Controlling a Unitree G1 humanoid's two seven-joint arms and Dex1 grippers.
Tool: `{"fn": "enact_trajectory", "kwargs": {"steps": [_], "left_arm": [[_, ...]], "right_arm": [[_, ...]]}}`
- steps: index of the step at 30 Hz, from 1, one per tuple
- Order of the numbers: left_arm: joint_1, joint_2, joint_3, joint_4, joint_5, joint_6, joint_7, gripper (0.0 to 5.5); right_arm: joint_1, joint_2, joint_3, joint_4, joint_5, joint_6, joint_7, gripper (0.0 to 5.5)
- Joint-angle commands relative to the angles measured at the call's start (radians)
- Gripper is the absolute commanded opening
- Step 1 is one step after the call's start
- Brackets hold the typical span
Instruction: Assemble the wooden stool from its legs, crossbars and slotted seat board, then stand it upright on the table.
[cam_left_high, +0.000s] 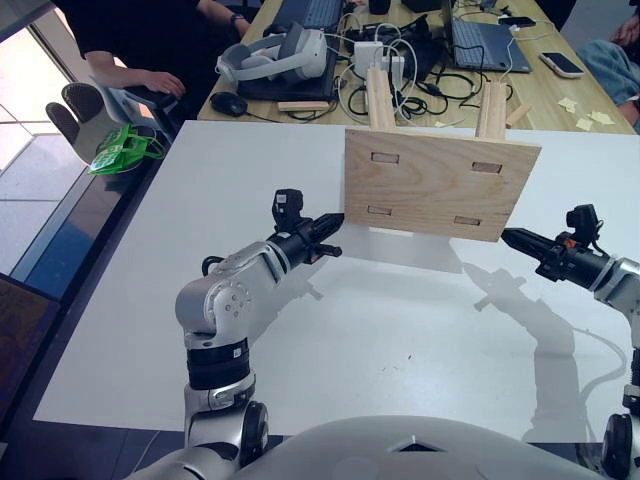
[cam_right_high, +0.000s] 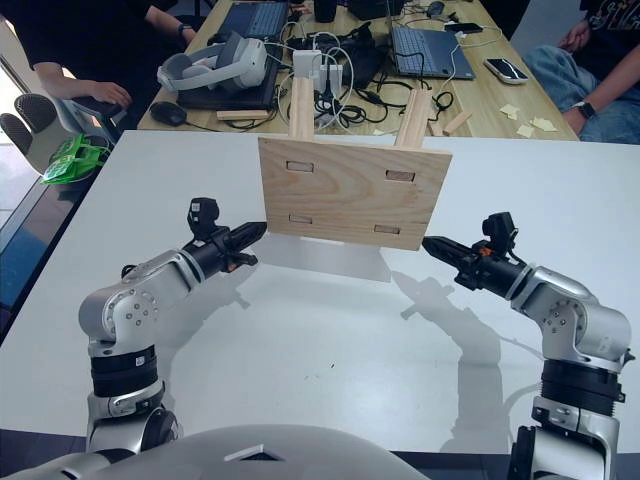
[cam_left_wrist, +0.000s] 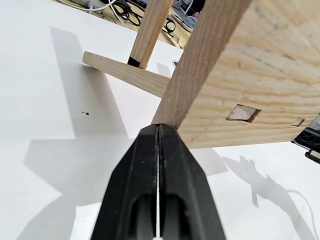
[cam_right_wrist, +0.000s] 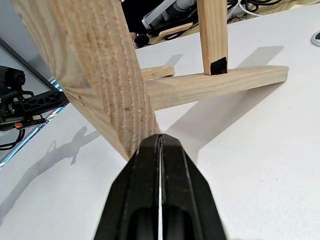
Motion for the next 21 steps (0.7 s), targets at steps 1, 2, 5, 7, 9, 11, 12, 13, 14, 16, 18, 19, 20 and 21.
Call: {"fn": "enact_trajectory", "kwargs": {"steps": [1,2,5,7,9,11,12,13,14,16,18,19,20,21], "left_arm": [[-0.072,-0.094,-0.055,-0.051,-0.178,0.021,-0.1,0.03],[-0.076,-0.096,-0.047,-0.051,-0.191,0.02,-0.099,0.03],[-0.085,-0.098,-0.032,-0.052,-0.228,0.02,-0.091,0.03],[-0.087,-0.096,-0.028,-0.053,-0.248,0.02,-0.086,0.03],[-0.089,-0.093,-0.026,-0.053,-0.268,0.018,-0.079,0.03],[-0.09,-0.088,-0.028,-0.051,-0.286,0.011,-0.07,0.03],[-0.09,-0.085,-0.03,-0.05,-0.294,0.008,-0.067,0.03],[-0.09,-0.083,-0.031,-0.049,-0.301,0.005,-0.063,0.03],[-0.09,-0.08,-0.033,-0.048,-0.306,0.002,-0.061,0.03],[-0.089,-0.076,-0.035,-0.047,-0.312,-0.003,-0.058,0.03],[-0.088,-0.076,-0.037,-0.047,-0.313,-0.006,-0.055,0.03],[-0.088,-0.076,-0.038,-0.047,-0.312,-0.008,-0.054,0.03],[-0.088,-0.076,-0.039,-0.047,-0.312,-0.01,-0.054,0.03],[-0.088,-0.076,-0.039,-0.047,-0.312,-0.012,-0.054,0.03]], "right_arm": [[-0.084,0.061,0.047,-0.083,0.123,0.034,0.036,0.0],[-0.088,0.062,0.043,-0.083,0.128,0.039,0.034,0.0],[-0.101,0.067,0.031,-0.088,0.145,0.055,0.025,0.0],[-0.114,0.07,0.021,-0.097,0.164,0.071,0.014,0.0],[-0.13,0.074,0.009,-0.111,0.188,0.091,-0.001,0.0],[-0.143,0.079,0.0,-0.121,0.205,0.107,-0.014,0.0],[-0.15,0.083,-0.006,-0.125,0.213,0.114,-0.021,0.0],[-0.157,0.087,-0.012,-0.128,0.221,0.122,-0.029,0.0],[-0.163,0.09,-0.016,-0.131,0.228,0.128,-0.035,0.0],[-0.173,0.095,-0.022,-0.139,0.241,0.14,-0.046,0.0],[-0.183,0.099,-0.026,-0.143,0.248,0.149,-0.052,0.0],[-0.187,0.1,-0.027,-0.145,0.252,0.153,-0.055,0.0],[-0.192,0.103,-0.031,-0.146,0.257,0.157,-0.058,0.0],[-0.196,0.105,-0.033,-0.148,0.261,0.161,-0.062,0.0]]}}
